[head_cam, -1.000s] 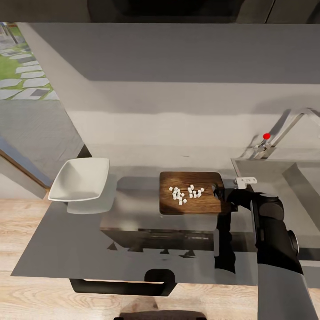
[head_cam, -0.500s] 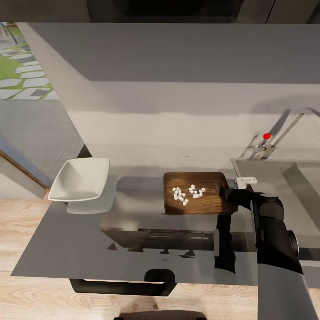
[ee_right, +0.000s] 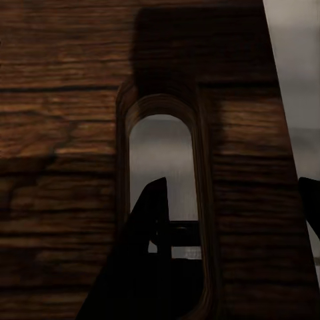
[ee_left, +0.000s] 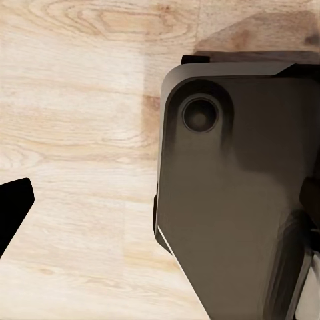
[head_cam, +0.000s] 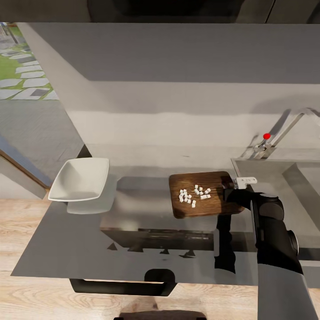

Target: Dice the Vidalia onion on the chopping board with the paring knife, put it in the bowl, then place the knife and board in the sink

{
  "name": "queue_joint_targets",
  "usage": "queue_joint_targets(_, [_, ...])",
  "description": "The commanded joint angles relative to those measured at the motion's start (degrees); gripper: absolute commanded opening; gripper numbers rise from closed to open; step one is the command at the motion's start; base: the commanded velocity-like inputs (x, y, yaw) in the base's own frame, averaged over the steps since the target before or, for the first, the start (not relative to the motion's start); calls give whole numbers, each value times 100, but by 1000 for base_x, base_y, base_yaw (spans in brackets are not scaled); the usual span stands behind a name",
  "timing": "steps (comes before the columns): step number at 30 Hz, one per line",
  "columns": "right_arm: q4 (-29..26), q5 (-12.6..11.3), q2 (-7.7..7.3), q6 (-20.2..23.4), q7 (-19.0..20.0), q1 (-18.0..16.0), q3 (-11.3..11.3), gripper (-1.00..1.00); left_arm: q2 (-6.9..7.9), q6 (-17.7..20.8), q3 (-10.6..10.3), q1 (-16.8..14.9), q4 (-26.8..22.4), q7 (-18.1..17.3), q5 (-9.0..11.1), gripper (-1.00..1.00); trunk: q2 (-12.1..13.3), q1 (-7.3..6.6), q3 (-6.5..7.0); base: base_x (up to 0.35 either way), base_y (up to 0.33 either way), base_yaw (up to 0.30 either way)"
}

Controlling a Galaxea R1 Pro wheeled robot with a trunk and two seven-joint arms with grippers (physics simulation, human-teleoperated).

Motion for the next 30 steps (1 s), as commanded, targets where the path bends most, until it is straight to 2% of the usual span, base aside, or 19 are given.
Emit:
queue_joint_targets(1, [368, 13, 5, 42, 57, -4, -15, -100, -4, -41, -50, -10, 25, 6, 51, 100, -8, 5, -9, 0, 0, 0])
queue_joint_targets(10, [368, 13, 5, 42, 57, -4, -18, -100, -4, -41, -50, -10, 25, 6, 55, 100, -8, 5, 20, 0, 0, 0])
queue_joint_targets(30, [368, 13, 5, 42, 57, -4, -16, -100, -4, -41, -50, -10, 25, 6, 55, 100, -8, 5, 196, 0, 0, 0])
